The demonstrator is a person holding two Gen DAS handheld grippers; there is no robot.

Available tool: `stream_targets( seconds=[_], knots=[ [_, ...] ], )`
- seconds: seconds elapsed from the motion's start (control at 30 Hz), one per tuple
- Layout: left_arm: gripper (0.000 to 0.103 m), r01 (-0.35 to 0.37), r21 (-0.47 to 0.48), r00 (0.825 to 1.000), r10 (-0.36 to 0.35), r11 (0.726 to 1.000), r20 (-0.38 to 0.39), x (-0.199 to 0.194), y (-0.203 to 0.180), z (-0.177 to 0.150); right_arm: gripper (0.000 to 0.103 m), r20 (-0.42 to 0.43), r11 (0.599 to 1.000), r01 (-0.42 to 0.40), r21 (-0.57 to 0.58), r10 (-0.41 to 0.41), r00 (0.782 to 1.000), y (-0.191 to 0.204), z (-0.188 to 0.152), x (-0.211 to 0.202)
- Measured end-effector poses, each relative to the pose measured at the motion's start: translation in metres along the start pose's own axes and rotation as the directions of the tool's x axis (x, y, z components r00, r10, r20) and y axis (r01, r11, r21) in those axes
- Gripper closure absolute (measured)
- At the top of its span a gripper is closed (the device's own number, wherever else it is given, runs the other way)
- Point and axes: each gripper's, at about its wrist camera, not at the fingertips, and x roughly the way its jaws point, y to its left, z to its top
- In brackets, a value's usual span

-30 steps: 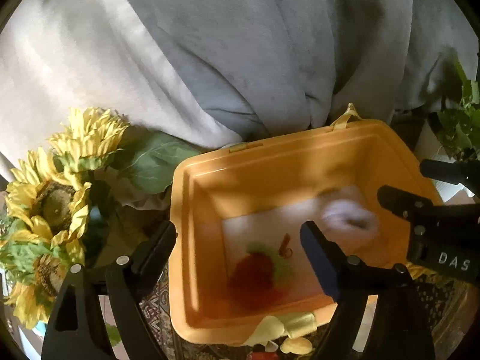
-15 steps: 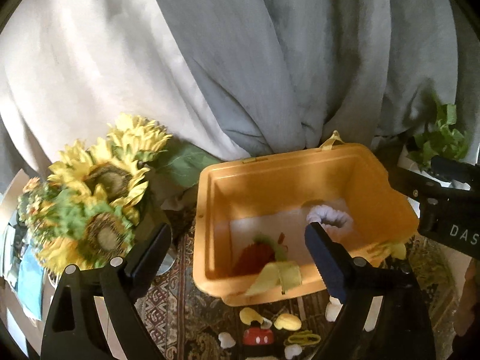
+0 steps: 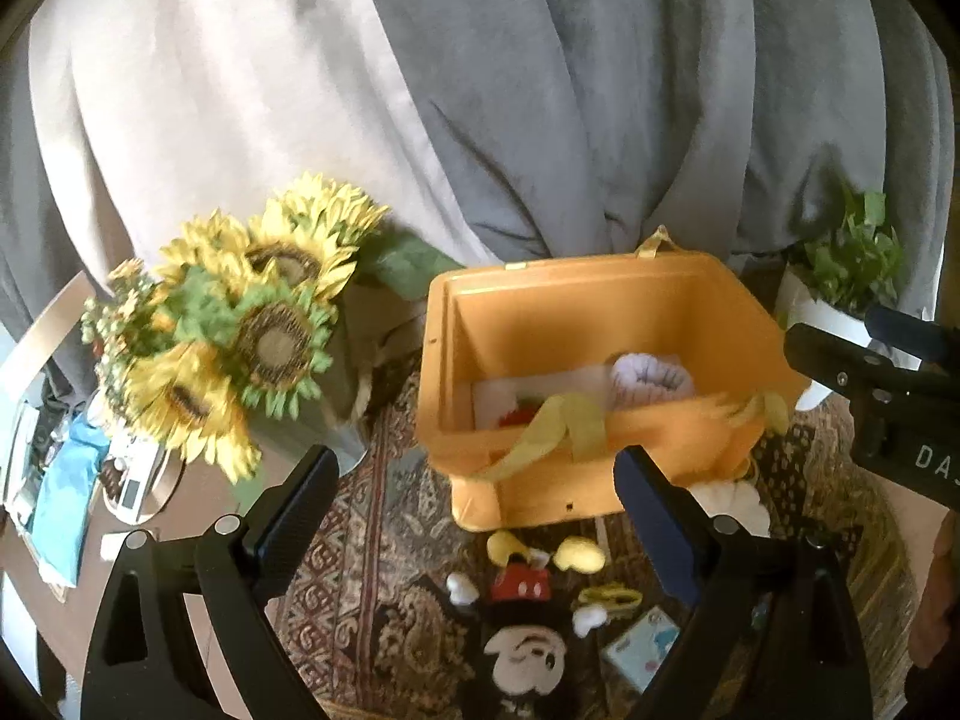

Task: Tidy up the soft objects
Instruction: 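Move both tools back from the crate toward the Mickey plush and card box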

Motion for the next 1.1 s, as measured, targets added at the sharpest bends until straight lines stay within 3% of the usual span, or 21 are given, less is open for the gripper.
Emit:
stream_targets(
  seconds=[0.53, 0.83, 1.1],
  knots=[
    [0.008, 0.006, 0.002, 0.993, -0.006, 1.0, -0.121, -0.002, 0.002, -0.066, 0.018, -0.18, 0.997, -0.078, -0.003, 0.076, 0.981, 0.015, -0.064, 0.011],
    [0.008, 0.015, 0.052, 0.976, -0.003, 0.999, -0.218, 0.014, -0.001, -0.099, 0.018, -0.306, 0.994, -0.107, -0.026, 0.094, 0.947, 0.027, -0.099, 0.031],
    [0.008, 0.085, 0.105, 0.957, -0.052, 0.991, -0.285, 0.036, -0.01, -0.115, 0.018, -0.417, 0.983, -0.184, 0.023, 0.176, 0.892, 0.032, -0.121, 0.057]
  ],
)
